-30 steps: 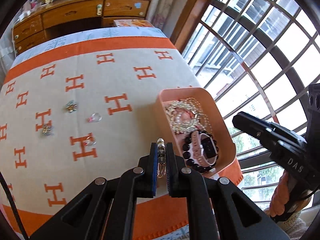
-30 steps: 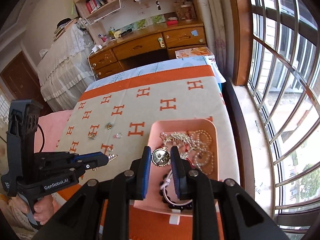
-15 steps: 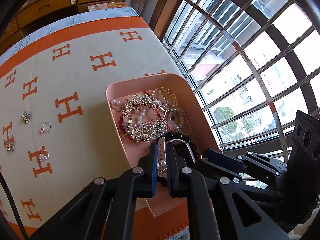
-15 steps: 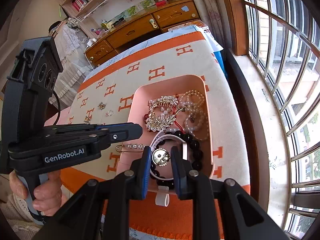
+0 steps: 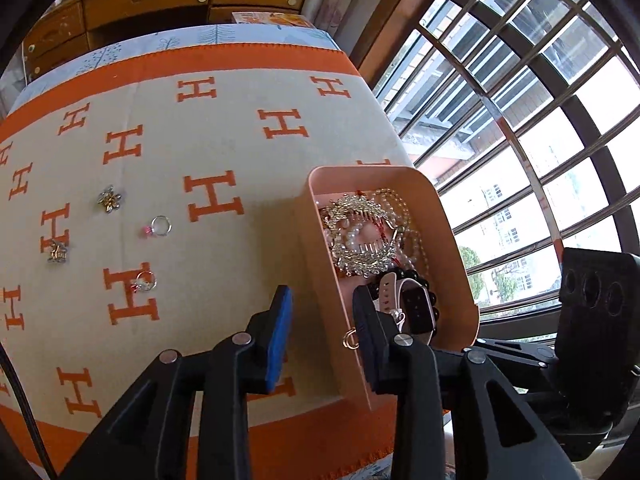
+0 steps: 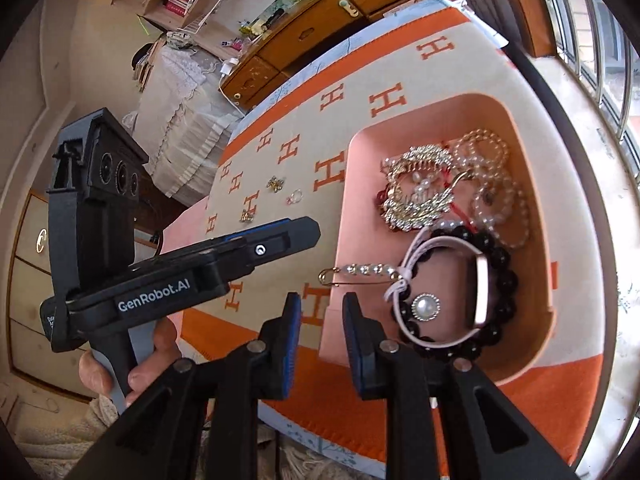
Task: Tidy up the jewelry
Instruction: 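Carry both brooches into the pink box and open both tools to release them, then withdraw both open tools from the box toward the remaining brooches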
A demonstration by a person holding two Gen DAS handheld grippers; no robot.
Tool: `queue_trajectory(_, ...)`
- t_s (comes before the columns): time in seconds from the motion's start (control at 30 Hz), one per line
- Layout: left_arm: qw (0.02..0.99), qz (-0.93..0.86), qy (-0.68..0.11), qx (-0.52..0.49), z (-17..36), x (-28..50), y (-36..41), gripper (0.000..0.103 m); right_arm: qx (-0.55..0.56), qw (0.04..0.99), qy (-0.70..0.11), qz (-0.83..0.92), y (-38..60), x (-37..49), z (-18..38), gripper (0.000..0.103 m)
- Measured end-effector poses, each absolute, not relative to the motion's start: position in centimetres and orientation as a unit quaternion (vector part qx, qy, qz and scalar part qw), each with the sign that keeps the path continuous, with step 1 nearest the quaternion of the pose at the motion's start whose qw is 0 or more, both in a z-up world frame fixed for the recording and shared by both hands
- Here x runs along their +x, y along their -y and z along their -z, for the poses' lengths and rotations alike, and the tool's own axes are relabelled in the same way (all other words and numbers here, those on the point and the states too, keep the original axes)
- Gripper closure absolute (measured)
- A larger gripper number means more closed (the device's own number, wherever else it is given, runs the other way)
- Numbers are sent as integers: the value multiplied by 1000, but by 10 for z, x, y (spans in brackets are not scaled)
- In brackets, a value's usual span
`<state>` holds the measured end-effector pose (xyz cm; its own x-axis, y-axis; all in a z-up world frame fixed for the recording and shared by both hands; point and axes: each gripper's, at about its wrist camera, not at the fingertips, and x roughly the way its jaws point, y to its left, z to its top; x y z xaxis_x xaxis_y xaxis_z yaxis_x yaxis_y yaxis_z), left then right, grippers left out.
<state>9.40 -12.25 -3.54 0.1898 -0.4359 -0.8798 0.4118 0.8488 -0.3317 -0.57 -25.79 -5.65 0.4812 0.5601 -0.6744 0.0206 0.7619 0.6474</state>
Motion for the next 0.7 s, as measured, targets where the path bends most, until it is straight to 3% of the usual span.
queue_trajectory(0.7, 787, 259, -559, -42, 32, 90, 80, 73, 372, 817, -435, -75, 264, 23, 73, 81)
